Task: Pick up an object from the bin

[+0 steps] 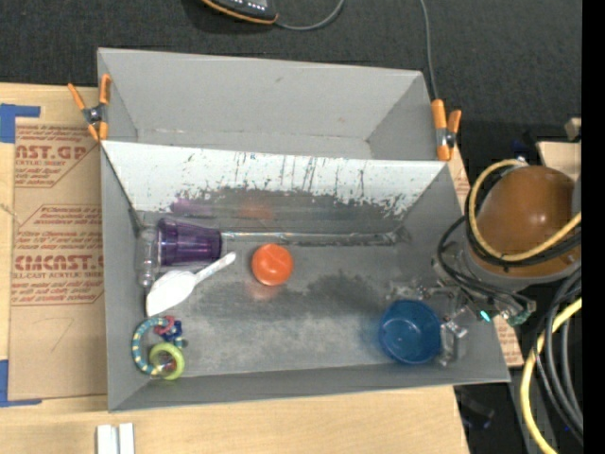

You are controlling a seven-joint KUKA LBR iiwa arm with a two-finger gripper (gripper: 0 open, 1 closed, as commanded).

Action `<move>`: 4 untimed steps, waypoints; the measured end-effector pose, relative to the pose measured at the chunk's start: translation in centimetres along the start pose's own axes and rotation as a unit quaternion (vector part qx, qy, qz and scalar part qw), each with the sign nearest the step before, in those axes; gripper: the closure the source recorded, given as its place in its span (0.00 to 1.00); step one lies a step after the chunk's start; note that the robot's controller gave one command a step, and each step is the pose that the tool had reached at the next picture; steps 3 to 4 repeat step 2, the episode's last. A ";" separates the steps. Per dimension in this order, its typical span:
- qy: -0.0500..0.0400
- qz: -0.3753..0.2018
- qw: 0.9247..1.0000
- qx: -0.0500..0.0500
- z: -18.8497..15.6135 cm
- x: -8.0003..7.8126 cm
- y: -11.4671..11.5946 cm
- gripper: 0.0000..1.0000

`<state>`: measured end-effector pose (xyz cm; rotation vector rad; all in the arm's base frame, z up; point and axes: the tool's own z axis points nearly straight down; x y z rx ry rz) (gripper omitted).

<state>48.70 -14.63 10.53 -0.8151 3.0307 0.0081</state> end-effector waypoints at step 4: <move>-0.001 0.000 1.000 0.001 0.0 -0.1 0.0 1.00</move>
Offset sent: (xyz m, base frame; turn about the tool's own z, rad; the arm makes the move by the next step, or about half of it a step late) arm 0.0000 0.0000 0.0000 0.0000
